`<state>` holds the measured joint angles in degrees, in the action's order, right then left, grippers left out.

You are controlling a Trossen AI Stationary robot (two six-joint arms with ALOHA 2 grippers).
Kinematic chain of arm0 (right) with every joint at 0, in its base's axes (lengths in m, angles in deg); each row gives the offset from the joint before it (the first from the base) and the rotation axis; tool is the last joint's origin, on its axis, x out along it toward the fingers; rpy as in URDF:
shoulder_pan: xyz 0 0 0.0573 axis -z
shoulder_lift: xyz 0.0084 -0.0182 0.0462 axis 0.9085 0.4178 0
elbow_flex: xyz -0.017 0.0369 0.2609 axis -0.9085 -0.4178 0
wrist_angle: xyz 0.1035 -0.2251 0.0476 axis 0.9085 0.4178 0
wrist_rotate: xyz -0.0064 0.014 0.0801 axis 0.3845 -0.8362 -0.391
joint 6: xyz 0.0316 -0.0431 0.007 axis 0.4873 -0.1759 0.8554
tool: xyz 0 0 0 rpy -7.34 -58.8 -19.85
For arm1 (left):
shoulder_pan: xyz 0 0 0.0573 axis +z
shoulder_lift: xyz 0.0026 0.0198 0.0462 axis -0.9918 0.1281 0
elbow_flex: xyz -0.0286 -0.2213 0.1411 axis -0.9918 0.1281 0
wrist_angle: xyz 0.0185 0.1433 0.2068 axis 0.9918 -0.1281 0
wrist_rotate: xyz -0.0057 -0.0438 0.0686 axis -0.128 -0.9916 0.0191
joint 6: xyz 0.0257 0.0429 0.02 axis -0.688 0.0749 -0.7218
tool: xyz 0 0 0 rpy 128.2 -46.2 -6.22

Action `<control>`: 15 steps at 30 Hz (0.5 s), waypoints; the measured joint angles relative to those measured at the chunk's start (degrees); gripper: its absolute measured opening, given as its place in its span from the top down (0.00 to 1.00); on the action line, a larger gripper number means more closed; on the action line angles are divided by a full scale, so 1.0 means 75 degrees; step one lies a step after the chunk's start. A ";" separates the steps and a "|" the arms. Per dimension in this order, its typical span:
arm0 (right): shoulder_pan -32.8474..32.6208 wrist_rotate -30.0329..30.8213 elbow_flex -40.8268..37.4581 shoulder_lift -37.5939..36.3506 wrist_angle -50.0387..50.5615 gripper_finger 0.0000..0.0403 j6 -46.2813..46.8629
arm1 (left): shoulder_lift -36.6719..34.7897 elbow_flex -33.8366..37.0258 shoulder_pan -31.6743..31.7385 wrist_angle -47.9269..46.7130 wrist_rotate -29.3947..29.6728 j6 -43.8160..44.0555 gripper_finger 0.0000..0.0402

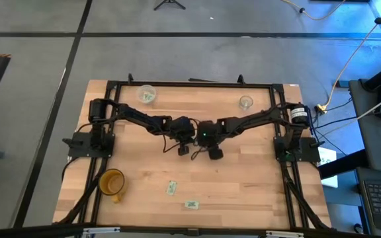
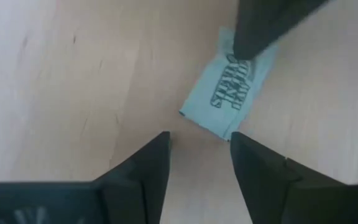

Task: Pick and place Stevia / Truvia into bins
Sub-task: Put the green stevia packet into the transparent container

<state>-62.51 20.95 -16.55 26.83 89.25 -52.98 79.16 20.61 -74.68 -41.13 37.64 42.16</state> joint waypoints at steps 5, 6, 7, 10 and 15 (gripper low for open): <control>-0.0287 0.0652 0.0003 -0.0012 -0.0061 0.58 -0.0731 | 0.0000 0.0000 0.0003 0.0001 -0.0005 -0.0220 0.99; -0.0338 0.0764 0.0002 -0.0012 -0.0090 0.58 -0.0811 | 0.0000 0.0000 0.0006 0.0001 -0.0027 -0.0223 0.99; -0.0389 0.0956 -0.0013 -0.0012 -0.0209 0.58 -0.0864 | 0.0000 0.0000 0.0009 0.0001 -0.0075 -0.0223 0.99; -0.0502 0.1518 -0.0107 -0.0012 -0.0662 0.58 -0.0891 | 0.0000 0.0003 0.0015 -0.0001 -0.0170 -0.0217 0.99; -0.0523 0.1668 -0.0301 0.0020 -0.1053 0.58 -0.0866 | 0.0000 0.0003 0.0015 -0.0001 -0.0198 -0.0214 0.99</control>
<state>-66.43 33.46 -18.81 26.98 81.35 -59.48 79.16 20.63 -74.57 -41.14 36.16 40.55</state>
